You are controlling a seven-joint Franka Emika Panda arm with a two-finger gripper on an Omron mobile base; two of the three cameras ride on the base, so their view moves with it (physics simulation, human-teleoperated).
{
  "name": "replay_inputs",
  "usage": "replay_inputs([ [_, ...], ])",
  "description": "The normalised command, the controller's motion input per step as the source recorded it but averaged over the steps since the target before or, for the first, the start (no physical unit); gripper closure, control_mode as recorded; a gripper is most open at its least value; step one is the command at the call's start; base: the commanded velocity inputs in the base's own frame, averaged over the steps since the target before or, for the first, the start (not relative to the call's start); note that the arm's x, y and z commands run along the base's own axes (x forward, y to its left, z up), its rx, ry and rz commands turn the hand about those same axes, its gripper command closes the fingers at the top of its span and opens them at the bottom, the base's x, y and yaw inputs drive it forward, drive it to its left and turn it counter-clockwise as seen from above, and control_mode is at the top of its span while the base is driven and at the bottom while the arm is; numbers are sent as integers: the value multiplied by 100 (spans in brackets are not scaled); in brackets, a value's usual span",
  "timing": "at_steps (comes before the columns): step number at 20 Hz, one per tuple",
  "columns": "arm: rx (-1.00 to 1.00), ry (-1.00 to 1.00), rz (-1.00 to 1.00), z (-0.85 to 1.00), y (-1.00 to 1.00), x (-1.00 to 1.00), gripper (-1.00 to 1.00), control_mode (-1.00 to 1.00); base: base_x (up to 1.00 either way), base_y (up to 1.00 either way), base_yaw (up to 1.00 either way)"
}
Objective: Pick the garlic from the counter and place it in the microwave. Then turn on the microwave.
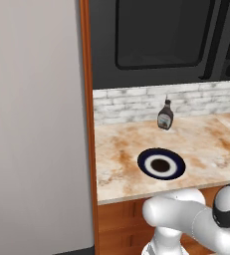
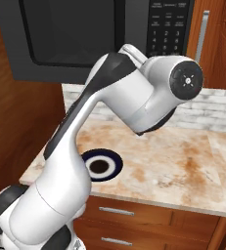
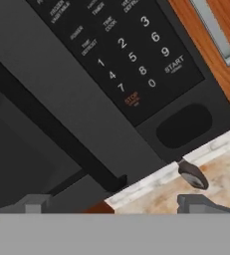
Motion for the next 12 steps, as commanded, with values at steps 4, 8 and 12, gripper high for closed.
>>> replay_inputs([
  [4, 0, 0, -4, 0, -26, 0, -100, -100, 0, 0, 0],
  [8, 0, 0, -6, 0, -19, 5, -100, -100, 0, 0, 0],
  [12, 0, 0, -4, 0, -20, 4, -100, -100, 0, 0, 0],
])
